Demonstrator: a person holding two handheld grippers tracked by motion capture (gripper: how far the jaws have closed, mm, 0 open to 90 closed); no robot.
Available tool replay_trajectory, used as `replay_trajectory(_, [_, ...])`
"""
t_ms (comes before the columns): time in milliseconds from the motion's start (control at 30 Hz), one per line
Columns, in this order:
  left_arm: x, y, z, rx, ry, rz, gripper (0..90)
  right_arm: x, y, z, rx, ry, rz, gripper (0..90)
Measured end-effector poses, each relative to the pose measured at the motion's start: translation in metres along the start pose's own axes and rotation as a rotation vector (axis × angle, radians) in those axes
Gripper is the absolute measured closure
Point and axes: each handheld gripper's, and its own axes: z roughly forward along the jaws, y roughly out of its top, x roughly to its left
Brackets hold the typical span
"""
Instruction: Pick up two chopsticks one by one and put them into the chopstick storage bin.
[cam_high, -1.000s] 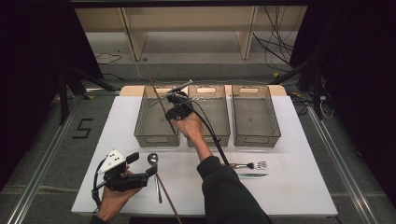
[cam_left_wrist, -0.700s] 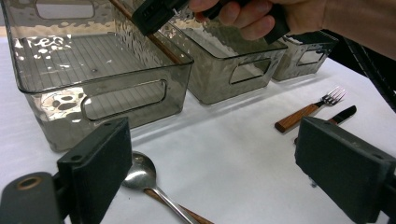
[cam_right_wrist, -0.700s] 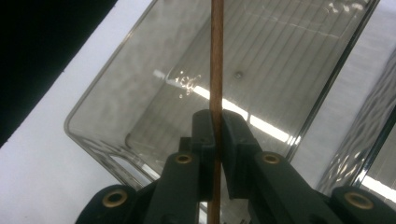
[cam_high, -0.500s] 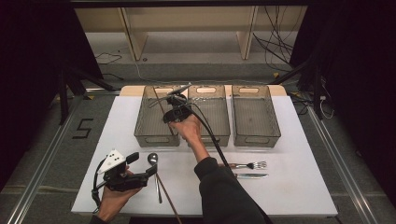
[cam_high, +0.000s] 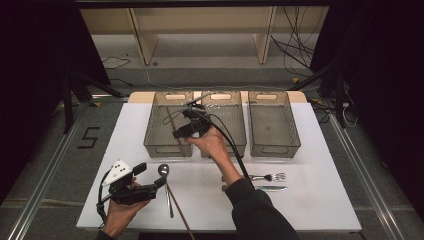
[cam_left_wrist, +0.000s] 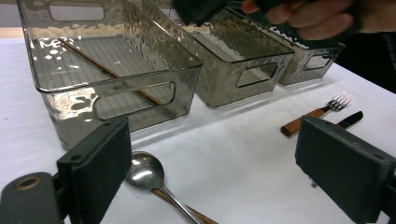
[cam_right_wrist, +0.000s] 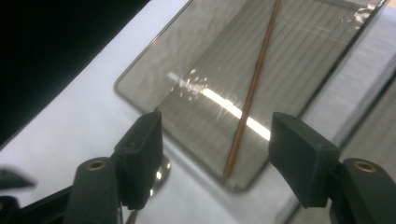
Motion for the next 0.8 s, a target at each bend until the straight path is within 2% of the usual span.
replay_trajectory(200, [0.002, 0.000, -0.001, -0.002, 0.009, -0.002, 10.5, 0.002, -0.028, -0.016, 0.019, -0.006, -0.046, 33.0])
replay_trajectory(233, [0.002, 0.000, -0.001, -0.002, 0.009, -0.002, 10.6, 0.002, -0.028, -0.016, 0.019, -0.006, -0.046, 33.0])
replay_trajectory(267, [0.002, 0.000, -0.001, -0.004, 0.010, -0.005, 10.5, 0.002, -0.038, -0.019, 0.024, -0.014, -0.056, 32.9])
replay_trajectory(433, [0.003, 0.000, -0.001, 0.000, 0.013, -0.008, 10.6, 0.005, -0.060, -0.026, 0.032, -0.004, -0.072, 32.4])
replay_trajectory(533, [0.003, 0.000, -0.001, -0.001, 0.014, -0.008, 10.5, 0.007, -0.067, -0.030, 0.032, 0.002, -0.082, 32.2])
replay_trajectory(800, [0.004, 0.000, -0.001, -0.002, 0.018, -0.009, 10.5, 0.024, -0.094, -0.038, 0.054, 0.028, -0.119, 30.8])
